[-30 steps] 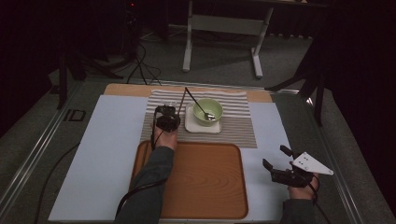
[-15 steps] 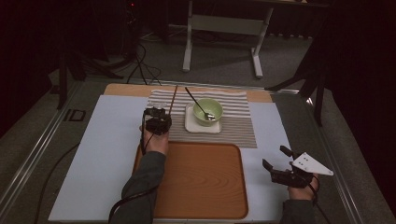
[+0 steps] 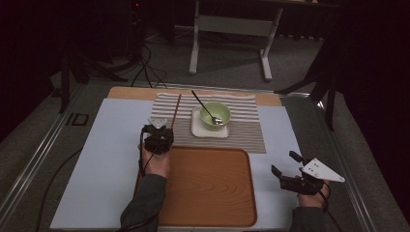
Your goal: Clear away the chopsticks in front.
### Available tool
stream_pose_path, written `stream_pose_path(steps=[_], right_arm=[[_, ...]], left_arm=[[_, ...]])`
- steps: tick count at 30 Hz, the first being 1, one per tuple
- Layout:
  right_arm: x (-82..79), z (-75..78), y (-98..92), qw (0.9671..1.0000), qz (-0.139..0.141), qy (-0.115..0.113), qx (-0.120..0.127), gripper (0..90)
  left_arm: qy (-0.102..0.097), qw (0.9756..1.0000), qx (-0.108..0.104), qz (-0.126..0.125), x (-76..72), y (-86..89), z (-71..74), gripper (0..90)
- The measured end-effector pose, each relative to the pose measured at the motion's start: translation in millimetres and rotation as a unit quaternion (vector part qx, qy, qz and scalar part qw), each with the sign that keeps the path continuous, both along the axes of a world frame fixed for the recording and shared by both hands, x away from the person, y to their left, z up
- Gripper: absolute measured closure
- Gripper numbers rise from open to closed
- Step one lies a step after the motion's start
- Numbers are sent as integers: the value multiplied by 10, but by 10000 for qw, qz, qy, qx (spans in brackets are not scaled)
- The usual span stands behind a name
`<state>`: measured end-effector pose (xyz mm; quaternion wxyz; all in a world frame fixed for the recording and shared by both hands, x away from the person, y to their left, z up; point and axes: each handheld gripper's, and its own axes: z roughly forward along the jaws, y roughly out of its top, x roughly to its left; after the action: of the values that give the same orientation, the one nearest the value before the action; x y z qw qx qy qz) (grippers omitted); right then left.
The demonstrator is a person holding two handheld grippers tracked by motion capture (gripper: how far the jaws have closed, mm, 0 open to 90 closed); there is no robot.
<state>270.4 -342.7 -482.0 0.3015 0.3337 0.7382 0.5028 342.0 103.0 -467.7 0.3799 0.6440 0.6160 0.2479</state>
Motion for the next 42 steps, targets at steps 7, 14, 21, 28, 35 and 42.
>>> stream_pose_path(steps=[7,14,21,28,35,42], right_arm=[[0,1,-4,10000,-2,-8,3,131],[-2,1,3,10000,3,-14,-3,131],[-3,3,-3,10000,-4,-18,9,131],[-5,2,5,10000,1,-16,0,131],[-5,1,6,10000,-1,-17,7,131],[-6,1,6,10000,-6,-8,10,131]], left_arm=[[63,9999,-69,62,-210,53,-77,859],[2,9999,-36,98,-423,76,-85,860],[61,9999,-27,77,-564,88,-154,860],[100,9999,-3,56,-670,124,-163,859],[120,9999,-4,65,-780,176,-183,860],[176,9997,-38,191,-894,302,-229,860]])
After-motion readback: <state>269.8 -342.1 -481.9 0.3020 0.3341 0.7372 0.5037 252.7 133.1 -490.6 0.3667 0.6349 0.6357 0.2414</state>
